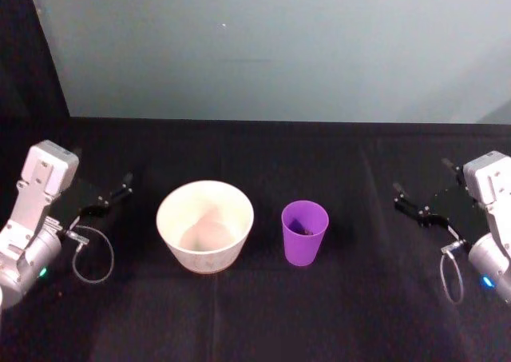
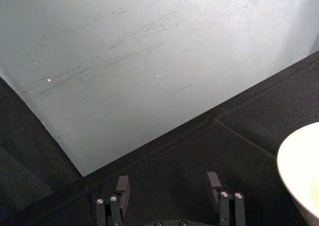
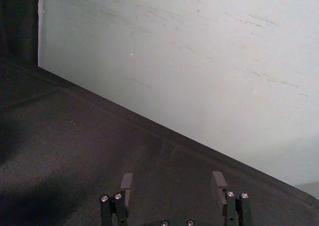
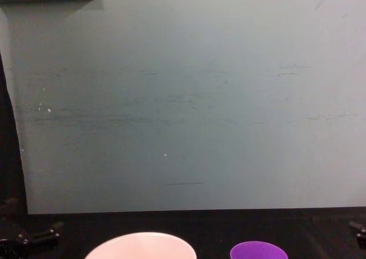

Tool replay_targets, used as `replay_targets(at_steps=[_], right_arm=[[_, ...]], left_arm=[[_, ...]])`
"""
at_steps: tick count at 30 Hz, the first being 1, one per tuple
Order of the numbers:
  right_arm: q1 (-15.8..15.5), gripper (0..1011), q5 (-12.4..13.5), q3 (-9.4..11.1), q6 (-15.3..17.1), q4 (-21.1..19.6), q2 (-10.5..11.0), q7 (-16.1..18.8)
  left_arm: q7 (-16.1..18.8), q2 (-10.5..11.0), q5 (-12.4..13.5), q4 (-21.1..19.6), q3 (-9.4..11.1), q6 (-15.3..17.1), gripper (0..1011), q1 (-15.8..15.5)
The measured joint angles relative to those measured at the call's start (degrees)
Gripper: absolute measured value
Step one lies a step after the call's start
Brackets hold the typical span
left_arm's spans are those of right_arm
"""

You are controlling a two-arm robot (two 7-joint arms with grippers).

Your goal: Pick up the cup and pour the mung beans from the cup into the bowl.

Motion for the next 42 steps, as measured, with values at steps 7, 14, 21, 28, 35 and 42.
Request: replay_targets(at_steps=[7,14,21,28,35,42], right_arm=[[-0.6,1003,0.7,0.3,-0.4,0.1,-0.2,0.8],[-4.6,1003,6.3,1.8,-3.8,-1.0,-1.8,6.3],[-7.8,1003,9.1,2.0,-4.0,-3.5,-2.5,10.0],[-8.8,1003,9.4,1.4,-1.3,-5.3,-2.8,12.4],[-8.6,1003,9.5,0.6,0.4,-6.0,-3.9,15.1],[-7.6,1003,9.4,-0.3,1.6,-5.8,-5.7,17.4]], left_arm=[[0.0,0.0,0.0,0.0,0.0,0.0,1012,0.0],[0.0,0.0,0.0,0.0,0.0,0.0,1011,0.0],[0.0,0.0,0.0,0.0,0.0,0.0,1011,0.0],[0.0,0.0,0.0,0.0,0.0,0.0,1011,0.0],[0.0,0.0,0.0,0.0,0.0,0.0,1011,0.0],[0.0,0.0,0.0,0.0,0.0,0.0,1011,0.0]])
